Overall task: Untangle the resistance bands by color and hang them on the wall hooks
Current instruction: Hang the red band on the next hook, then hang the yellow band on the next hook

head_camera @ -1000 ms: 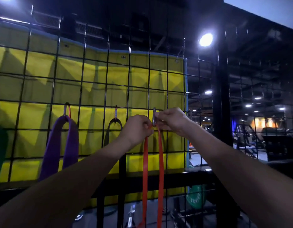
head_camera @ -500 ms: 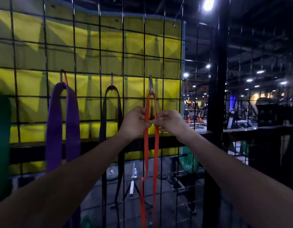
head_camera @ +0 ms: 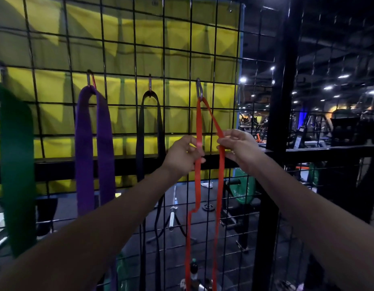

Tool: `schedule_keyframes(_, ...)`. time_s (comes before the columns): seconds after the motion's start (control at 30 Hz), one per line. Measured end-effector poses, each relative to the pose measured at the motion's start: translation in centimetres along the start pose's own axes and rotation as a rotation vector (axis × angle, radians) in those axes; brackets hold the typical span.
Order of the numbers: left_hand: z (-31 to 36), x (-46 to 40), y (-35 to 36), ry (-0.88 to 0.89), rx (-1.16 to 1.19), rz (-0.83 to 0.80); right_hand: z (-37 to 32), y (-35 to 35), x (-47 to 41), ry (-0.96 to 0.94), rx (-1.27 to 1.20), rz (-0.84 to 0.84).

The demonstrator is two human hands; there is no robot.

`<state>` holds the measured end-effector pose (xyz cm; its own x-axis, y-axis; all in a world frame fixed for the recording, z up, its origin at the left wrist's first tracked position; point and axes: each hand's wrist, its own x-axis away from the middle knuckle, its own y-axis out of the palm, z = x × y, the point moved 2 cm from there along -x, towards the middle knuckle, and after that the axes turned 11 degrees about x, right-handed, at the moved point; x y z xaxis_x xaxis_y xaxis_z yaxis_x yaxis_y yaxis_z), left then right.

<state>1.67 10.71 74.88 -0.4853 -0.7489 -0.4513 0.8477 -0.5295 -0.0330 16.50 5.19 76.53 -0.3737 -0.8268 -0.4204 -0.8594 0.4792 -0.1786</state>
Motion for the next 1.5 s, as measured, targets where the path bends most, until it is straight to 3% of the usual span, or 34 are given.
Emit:
schedule_keyframes(0.17,0.0,0.3,-0.2,-0.072,-0.051,-0.004,-0.8,0.0,-0.2,-0.069,0.103,0.063)
schedule_keyframes(0.37,0.3,0.2,-1.2,-0.006,-0.23,0.078,-1.2,1.6,-0.8,-0.131,0.501,0.1)
schedule_keyframes(0.63,0.2,1.1,-1.8,-0.036,-0.314,0.08,0.1,2.3,0.1,-0.018,0.495,0.046)
schedule_keyframes(0.87,-2.3,4.8,0.2,0.143,-0.392,0.057,3.9,0.1,3.3,-0.009,0.458,0.147)
schedule_keyframes(0.97,-5.5,6.8,2.5,0.123,-0.442,-0.035,6.7,-1.1,6.5,0.024,0.519,0.179)
schedule_keyframes(1.13,-12.7,10.9,7.5,-0.089,-0.458,-0.227,12.8,-3.8,14.7,0.149,0.714,0.196)
schedule_keyframes(1.23,-16.9,13.8,11.3,-0.224,-0.374,-0.336,17.1,-5.4,19.5,0.281,0.8,0.214)
schedule_keyframes(1.37,-23.7,17.0,17.1,-0.273,-0.356,-0.546,22.6,-8.3,25.6,0.468,0.871,0.269)
schedule_keyframes(1.5,-28.4,20.9,22.2,-0.322,-0.359,-0.777,27.2,-11.1,32.6,0.697,0.853,0.426)
